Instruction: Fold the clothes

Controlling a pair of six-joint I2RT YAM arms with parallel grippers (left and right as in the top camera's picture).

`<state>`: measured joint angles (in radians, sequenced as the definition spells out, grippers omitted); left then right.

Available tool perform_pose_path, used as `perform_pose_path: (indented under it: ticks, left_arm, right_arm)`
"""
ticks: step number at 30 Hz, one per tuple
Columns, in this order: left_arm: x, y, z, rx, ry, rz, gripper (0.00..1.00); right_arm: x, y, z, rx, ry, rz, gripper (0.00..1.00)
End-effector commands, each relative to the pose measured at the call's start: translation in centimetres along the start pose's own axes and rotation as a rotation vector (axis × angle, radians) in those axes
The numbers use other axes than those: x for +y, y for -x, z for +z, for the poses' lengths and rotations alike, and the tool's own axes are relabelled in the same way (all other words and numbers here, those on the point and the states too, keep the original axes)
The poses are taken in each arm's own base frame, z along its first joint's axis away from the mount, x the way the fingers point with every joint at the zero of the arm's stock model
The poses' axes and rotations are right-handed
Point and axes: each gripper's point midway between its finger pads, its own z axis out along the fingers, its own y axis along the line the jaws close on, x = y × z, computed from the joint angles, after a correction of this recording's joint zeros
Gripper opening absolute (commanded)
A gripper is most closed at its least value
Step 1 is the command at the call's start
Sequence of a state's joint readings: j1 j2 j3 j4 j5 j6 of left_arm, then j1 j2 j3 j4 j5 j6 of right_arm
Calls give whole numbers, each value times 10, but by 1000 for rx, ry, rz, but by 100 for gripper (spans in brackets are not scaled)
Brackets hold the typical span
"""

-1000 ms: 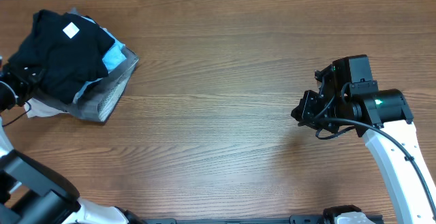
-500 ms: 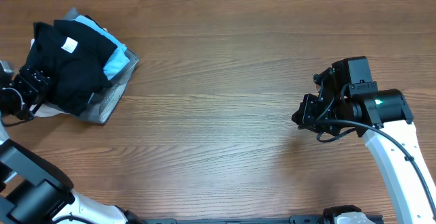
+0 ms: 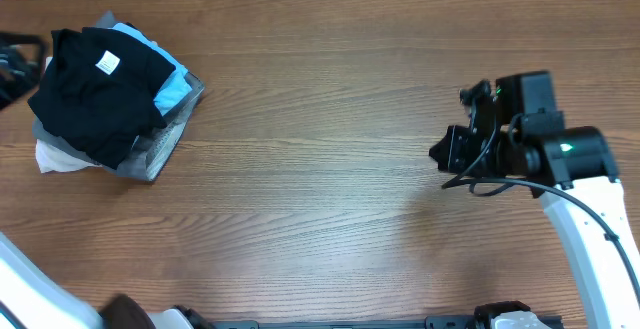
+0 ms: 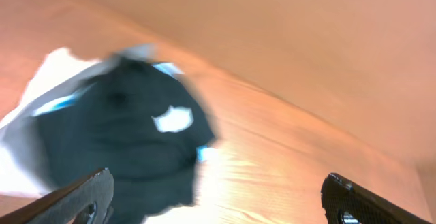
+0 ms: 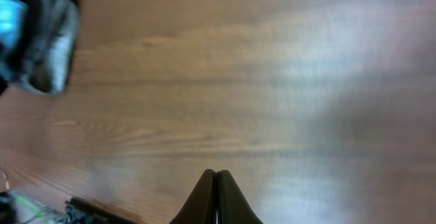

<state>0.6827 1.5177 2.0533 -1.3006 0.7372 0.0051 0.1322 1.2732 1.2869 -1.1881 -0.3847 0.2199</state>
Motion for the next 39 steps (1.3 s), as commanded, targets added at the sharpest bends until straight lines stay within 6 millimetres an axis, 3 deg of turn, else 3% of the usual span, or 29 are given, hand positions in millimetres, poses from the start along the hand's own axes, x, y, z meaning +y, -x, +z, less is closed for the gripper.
perform_pose_path:
  ticks: [1,3,6,7,11,17,33,39]
  left_arm:
    - [-81,-24,-21,15,-164,288,100]
    - [-104,-48,-32,53,-125,356,100]
    - [-119,-79,-52,97,-31,443,100]
    - [-122,-89,-60,108,-4,465,100]
    - [-128,-113,-83,128,41,502,100]
    - [-126,-132,-93,183,36,509,100]
    - [-128,-129,-88,183,30,507,100]
    - [-128,-129,-88,183,30,507,100]
  right_arm:
    - [33,30,-56,-198,52,-157,4]
    - [50,40,-87,-294,77,-199,7]
    - [74,46,-136,-431,112,-259,23]
    - [80,46,-151,-473,123,-278,34]
    - [93,35,-185,-565,147,-317,100]
    - [92,17,-195,-573,149,-320,100]
    - [93,9,-188,-512,188,-252,100]
    - [90,-2,-212,-619,119,-388,100]
